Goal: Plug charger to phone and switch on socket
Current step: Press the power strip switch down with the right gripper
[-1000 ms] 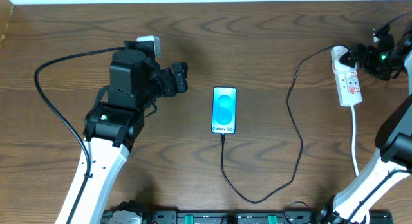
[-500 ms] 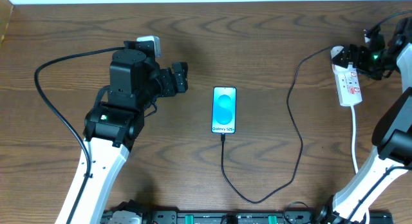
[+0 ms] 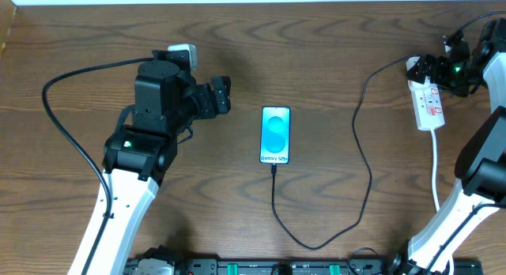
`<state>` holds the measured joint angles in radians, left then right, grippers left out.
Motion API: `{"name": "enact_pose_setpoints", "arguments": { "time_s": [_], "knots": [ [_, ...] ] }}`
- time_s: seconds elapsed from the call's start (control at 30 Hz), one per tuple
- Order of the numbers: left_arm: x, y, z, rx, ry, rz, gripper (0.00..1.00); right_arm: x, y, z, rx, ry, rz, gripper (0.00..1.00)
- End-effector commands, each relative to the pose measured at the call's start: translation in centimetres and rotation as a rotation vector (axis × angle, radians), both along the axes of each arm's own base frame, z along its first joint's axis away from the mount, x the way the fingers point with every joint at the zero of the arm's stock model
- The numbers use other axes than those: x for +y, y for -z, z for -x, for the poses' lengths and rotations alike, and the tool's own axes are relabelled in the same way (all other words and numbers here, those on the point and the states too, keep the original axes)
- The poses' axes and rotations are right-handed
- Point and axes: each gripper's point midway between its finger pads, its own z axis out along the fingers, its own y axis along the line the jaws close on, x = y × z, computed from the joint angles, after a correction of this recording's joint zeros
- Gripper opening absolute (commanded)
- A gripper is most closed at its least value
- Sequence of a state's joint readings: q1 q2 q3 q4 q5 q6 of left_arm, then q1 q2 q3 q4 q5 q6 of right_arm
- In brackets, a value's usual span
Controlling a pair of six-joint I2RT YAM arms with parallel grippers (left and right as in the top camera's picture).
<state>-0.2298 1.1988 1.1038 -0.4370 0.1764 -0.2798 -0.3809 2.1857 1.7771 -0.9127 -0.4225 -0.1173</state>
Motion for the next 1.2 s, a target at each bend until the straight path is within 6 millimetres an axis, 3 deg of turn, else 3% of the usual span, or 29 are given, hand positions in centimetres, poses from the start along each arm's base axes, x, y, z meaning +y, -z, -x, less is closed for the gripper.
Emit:
{"name": "enact_pose_setpoints", "arguments": {
  "time_s": [0.0,0.2,0.4,0.7,0.97,1.17],
  "knots": [
    [0.3,-0.5,-0.2,-0.019,-0.005,-0.018,0.94,1.1,0.9,0.1,0.011,-0.032,-0.015,0.99],
    [0.3,-0.5,-0.2,-0.019,-0.005,-0.018,0.94,1.3,2.6,0.8,0.026,-0.03,-0.023,0.99],
    [0.3,-0.5,-0.2,-0.019,-0.005,-0.018,0.94,3.0,4.3,1.9,0.039,-0.042,-0.108,0.99],
    [0.3,-0.5,-0.2,-0.019,-0.005,-0.018,0.94,3.0,4.5,1.9,0.042,-0.027,-0.112,0.99],
    [0.3,-0.5,-0.2,-0.019,-0.005,-0.018,0.94,1.9,2.9,1.3,0.014,-0.005,-0.09,0.99],
    [0.3,-0.5,-0.2,-0.019,-0.005,-0.018,0.94,-1.6,-0.1,1.6,-0.007,0.095,0.054,0.99]
  ]
}}
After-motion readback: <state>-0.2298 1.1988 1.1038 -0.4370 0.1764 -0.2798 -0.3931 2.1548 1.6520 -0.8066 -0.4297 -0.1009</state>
